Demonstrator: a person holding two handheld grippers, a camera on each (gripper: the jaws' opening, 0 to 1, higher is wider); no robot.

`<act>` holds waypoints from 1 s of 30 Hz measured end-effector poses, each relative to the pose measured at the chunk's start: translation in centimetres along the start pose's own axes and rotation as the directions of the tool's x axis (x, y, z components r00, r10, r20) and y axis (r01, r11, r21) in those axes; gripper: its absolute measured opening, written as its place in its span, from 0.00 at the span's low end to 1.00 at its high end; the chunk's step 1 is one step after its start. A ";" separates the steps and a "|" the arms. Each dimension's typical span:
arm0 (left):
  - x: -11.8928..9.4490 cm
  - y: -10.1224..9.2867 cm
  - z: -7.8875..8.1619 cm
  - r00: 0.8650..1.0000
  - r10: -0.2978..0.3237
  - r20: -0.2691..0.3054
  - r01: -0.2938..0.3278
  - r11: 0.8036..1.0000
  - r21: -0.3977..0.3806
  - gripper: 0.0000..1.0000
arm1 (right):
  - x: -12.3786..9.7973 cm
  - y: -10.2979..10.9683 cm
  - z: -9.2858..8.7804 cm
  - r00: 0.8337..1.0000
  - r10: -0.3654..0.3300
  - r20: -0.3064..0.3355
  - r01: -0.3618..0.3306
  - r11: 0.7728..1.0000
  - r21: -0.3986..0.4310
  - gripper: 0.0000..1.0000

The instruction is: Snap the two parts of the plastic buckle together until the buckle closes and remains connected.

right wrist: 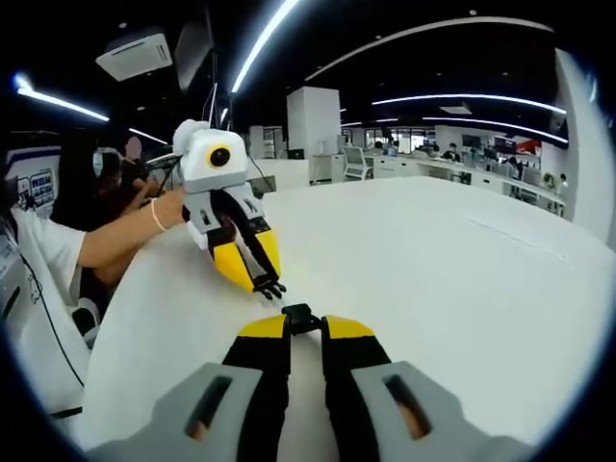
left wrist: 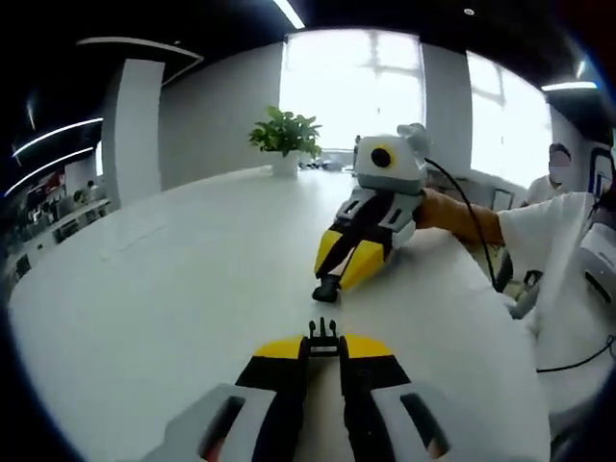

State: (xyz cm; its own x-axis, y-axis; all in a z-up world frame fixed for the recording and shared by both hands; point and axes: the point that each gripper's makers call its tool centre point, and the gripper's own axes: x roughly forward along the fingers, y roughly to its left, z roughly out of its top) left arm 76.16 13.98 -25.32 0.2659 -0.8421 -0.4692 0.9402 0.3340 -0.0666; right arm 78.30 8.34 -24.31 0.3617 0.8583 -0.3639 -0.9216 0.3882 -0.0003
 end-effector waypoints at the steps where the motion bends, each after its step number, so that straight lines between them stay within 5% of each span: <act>1: 0.1 -0.2 -0.1 1.000 -0.002 -0.008 0.002 1.000 0.005 0.12 | 0.0 0.0 -0.1 1.000 0.002 -0.005 -0.002 1.000 -0.002 0.12; 11: 0.2 -0.1 -0.6 0.999 -0.018 -0.031 0.019 0.999 0.039 0.13 | -0.1 0.4 -0.8 0.999 0.038 -0.018 -0.039 0.999 -0.023 0.14; 17: 0.2 -0.4 -0.5 1.000 -0.013 0.000 0.013 1.000 0.009 0.23 | -0.3 0.8 -0.7 0.998 0.063 -0.019 -0.064 0.997 -0.051 0.18; 30: 0.3 0.1 -0.3 1.000 0.008 0.006 -0.008 1.000 0.013 0.14 | 0.2 0.3 -0.9 0.996 0.080 -0.043 -0.083 0.995 -0.059 0.16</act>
State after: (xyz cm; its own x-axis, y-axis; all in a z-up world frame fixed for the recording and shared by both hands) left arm 76.22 13.88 -25.74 0.2747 -0.8420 -0.4643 0.9407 0.3354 -0.0518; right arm 77.93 8.29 -25.22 0.2803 0.8713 -0.4029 -0.9550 0.2954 -0.0256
